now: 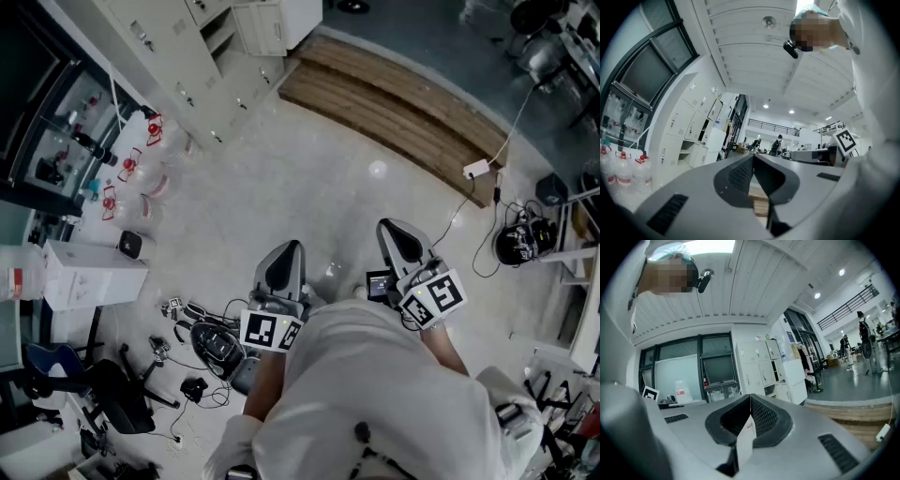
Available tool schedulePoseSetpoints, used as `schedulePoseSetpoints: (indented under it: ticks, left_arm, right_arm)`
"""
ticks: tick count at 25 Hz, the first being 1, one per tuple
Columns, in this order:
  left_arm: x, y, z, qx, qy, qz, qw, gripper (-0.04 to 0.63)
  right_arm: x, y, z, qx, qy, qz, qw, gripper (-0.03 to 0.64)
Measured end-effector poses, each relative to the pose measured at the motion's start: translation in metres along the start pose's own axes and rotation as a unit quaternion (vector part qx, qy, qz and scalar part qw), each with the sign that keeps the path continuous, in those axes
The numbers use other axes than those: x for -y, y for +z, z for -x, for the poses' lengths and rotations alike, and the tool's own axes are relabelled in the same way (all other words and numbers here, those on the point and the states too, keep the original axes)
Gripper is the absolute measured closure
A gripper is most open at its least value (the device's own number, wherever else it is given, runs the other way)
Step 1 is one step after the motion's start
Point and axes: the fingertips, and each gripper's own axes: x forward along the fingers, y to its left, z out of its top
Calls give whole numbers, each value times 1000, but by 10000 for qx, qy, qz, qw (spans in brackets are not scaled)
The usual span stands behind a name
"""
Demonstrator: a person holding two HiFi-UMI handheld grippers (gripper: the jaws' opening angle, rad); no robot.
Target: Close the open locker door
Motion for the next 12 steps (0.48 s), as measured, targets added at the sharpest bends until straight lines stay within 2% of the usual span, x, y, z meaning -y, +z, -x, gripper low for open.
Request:
schedulePoseSetpoints:
  ticks: [3,6,12]
  left_arm:
    - [47,-9,-9,31,-83,76,9999,588]
    - [89,-18,-12,-28,-91,-26,10000,588]
    - [115,-29,3,-125,377,-159,9991,588]
  right_arm:
    - [16,-4,35,-128,108,-14,9999,589]
    - [37,-9,66,-236,176,-144,9995,589]
    - [59,-8,89,-152,411,-141,9989,589]
